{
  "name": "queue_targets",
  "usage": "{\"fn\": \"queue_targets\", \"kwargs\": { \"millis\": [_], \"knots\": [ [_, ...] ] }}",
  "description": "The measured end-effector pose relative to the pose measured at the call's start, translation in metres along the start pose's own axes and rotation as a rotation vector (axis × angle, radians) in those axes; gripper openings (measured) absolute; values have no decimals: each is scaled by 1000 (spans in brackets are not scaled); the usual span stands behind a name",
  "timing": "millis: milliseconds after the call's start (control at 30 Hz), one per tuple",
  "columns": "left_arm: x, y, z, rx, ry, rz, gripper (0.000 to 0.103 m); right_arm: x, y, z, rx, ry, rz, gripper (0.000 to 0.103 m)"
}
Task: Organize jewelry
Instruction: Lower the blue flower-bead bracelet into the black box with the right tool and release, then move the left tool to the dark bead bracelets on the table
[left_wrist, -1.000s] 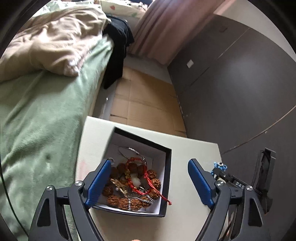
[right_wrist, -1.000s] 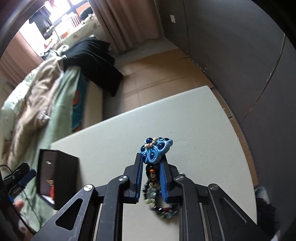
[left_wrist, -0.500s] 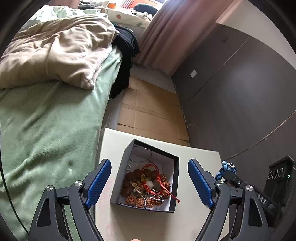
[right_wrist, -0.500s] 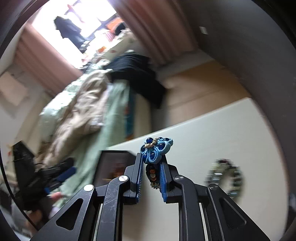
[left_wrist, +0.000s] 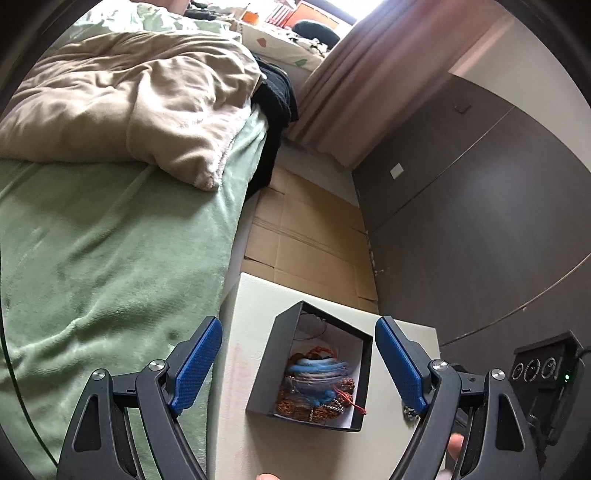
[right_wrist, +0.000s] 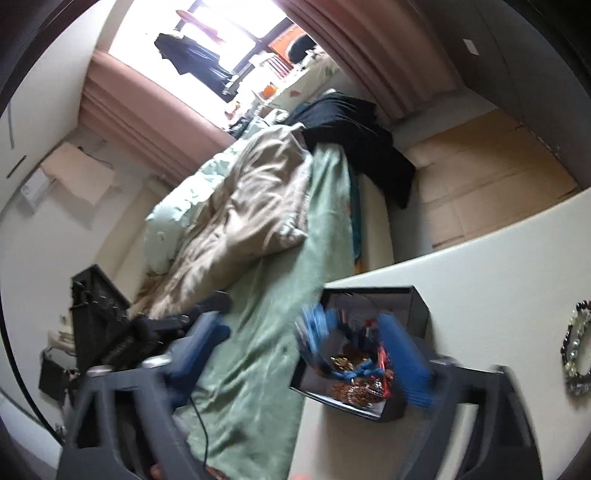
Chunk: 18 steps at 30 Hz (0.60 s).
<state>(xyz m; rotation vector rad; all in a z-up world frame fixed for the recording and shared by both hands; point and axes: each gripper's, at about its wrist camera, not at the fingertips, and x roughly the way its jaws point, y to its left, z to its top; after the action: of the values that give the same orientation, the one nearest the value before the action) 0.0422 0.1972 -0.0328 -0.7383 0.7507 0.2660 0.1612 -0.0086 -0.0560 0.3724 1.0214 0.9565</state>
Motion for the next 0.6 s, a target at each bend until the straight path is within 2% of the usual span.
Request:
{"fn": "queue_targets", "kwargs": {
  "millis": [67,167,367,500,600],
  "knots": [
    [2,-3,-1,11,7,5,85,-2,-10,2,17,8,-73,95],
    [3,-8,-4,20,5,3,85,-17,-26,3,38,-23,-159,95],
    [12,-29,-13,71,18,1,85,-64,-46,4,32,-61,-280,95],
    [18,-48,-23,116,26,-4,85,-88,-64,5,58,-60,-329,95],
    [17,-62,-32,147,1,-4,85,-107,-81,4,96,-56,-343,95]
  ]
}}
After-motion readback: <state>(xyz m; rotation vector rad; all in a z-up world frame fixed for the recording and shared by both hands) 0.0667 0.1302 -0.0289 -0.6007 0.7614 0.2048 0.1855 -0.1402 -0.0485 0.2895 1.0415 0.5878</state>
